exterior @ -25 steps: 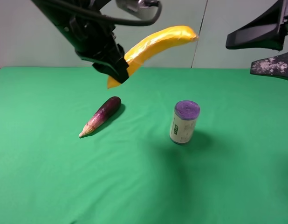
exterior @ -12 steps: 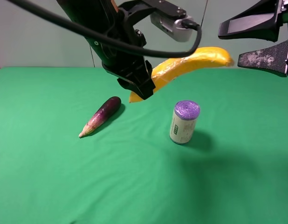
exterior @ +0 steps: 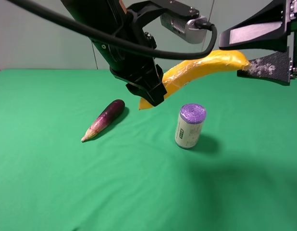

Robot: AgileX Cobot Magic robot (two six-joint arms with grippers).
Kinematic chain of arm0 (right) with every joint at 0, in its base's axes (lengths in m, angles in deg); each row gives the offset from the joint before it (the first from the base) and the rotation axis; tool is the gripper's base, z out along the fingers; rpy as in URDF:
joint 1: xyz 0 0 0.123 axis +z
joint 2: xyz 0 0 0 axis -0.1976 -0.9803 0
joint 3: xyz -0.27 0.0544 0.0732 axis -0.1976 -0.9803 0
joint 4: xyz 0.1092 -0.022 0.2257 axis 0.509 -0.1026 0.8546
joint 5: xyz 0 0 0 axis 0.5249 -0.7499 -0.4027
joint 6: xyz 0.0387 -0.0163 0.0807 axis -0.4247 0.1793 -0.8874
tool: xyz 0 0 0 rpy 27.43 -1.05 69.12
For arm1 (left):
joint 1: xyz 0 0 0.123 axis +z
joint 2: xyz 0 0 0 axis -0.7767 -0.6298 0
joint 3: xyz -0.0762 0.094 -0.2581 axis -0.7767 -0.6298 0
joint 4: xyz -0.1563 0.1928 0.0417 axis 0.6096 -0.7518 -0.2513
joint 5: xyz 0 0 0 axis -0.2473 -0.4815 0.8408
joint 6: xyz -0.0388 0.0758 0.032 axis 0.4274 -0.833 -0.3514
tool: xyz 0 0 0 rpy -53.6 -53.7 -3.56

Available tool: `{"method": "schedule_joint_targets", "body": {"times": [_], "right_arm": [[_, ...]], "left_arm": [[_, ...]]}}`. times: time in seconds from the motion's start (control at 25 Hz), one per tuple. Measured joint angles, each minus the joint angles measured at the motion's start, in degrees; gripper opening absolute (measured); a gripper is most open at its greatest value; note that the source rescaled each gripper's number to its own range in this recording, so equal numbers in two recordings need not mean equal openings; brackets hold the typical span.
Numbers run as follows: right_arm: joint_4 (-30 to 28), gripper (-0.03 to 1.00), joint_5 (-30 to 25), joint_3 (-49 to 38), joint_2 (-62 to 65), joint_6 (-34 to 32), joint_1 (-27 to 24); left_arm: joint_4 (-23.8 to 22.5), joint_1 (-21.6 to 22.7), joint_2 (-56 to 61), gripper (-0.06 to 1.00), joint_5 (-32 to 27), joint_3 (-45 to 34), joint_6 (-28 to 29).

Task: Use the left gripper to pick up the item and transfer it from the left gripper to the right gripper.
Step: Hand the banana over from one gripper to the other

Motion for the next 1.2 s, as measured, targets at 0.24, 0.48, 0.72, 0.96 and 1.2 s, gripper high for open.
{"method": "schedule_joint_targets", "body": {"times": [0.24, 0.48, 0.72, 0.96, 1.2], "right_arm": [[-0.25, 1.00, 0.12, 0.00, 0.00, 0.01, 0.95], [-0.25, 1.00, 1.33, 0.00, 0.00, 0.01, 0.95], [-0.25, 0.64, 1.18, 0.00, 0.00, 0.01, 0.95], [-0.40, 0.52, 0.14, 0.00, 0.00, 0.01, 0.95], [-0.40, 0.48, -0.59, 0.00, 0.00, 0.05, 0.95]], "left_arm": [[2.39, 0.00, 0.00, 0.00, -0.13, 0.00, -1.91], [2.77, 0.00, -0.11, 0.00, -2.21, 0.00, -2.53], [2.81, 0.00, -0.11, 0.00, -2.26, 0.11, -2.76], [2.81, 0.00, -0.11, 0.00, -2.36, 0.11, -4.20], [2.99, 0.00, -0.11, 0.00, -2.23, 0.11, -5.23]]}}
